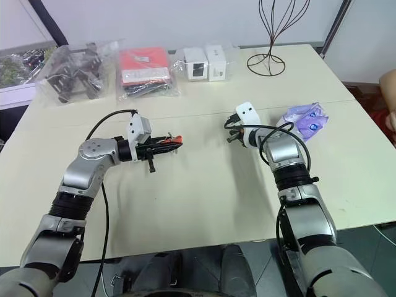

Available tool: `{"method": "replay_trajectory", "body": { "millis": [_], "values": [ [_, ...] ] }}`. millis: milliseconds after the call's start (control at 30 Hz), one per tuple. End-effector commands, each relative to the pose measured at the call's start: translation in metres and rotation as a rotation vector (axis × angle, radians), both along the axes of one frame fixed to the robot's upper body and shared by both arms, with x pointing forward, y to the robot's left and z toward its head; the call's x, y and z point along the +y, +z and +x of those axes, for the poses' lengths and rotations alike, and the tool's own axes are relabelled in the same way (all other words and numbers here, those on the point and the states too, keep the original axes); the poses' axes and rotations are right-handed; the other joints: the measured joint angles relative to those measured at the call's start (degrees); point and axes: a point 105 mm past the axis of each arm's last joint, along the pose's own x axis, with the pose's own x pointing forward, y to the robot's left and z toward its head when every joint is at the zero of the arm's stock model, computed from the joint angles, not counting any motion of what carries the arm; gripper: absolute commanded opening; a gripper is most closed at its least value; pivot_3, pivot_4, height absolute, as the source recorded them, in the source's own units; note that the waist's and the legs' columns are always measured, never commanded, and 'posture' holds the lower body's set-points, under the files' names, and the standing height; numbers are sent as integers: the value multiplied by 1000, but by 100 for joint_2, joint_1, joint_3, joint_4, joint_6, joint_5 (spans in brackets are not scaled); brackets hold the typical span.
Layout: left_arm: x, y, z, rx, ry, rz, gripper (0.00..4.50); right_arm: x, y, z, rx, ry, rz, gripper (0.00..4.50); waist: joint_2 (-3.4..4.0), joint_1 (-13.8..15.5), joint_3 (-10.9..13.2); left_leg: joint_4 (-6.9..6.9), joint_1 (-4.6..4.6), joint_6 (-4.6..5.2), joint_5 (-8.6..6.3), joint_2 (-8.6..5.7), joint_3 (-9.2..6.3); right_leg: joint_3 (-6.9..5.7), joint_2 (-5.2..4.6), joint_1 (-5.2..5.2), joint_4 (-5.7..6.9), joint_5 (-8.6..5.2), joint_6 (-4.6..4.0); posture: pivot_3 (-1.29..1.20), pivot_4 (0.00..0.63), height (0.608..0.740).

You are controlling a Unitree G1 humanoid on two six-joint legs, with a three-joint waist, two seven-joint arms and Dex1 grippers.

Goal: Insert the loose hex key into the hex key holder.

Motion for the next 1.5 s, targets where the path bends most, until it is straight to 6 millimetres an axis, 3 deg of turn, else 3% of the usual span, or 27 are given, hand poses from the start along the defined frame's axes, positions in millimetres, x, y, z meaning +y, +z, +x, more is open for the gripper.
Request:
{"method": "replay_trajectory", "body": {
  "millis": [33,133,267,433,567,667,833,1500],
  "values": [
    [1,15,0,-52,-2,-20,0,2,-10,1,20,0,-33,43,-1,1,-1,0,4,0,0,0,1,1,0,2,0,0,0,0,150,740],
    [3,14,1,-48,-4,-8,0,-2,8,9,-68,-10,-21,43,-1,7,-2,0,14,1,0,0,4,4,0,11,-1,0,0,0,150,740],
    [6,16,6,-37,-17,-4,0,16,82,14,-344,77,226,43,1,13,1,-4,12,0,0,0,8,7,-1,7,-1,0,0,0,150,740],
    [1,41,19,6,-50,-128,0,38,167,-15,-508,236,703,43,1,12,2,-8,-1,0,0,0,6,6,-1,-3,0,0,0,0,150,740],
    [-10,62,29,30,-91,-227,0,45,197,-38,-504,316,974,43,-1,35,0,-5,-1,0,0,0,-3,1,-1,1,0,0,0,0,150,740],
    [-22,74,34,32,-135,-269,0,52,203,-49,-505,358,1053,43,-1,28,1,-5,-2,0,0,-2,-4,0,-2,2,1,0,0,0,150,740],
    [-41,90,34,23,-213,-304,0,65,195,-59,-492,381,1062,43,0,3,1,-8,-3,1,0,-2,0,1,-1,-3,4,0,0,0,150,740],
    [-59,97,36,-20,-249,-332,0,75,179,-65,-429,374,1090,43,0,6,1,-8,-4,1,0,-1,2,3,0,-8,6,0,0,0,150,740]
  ]
}}
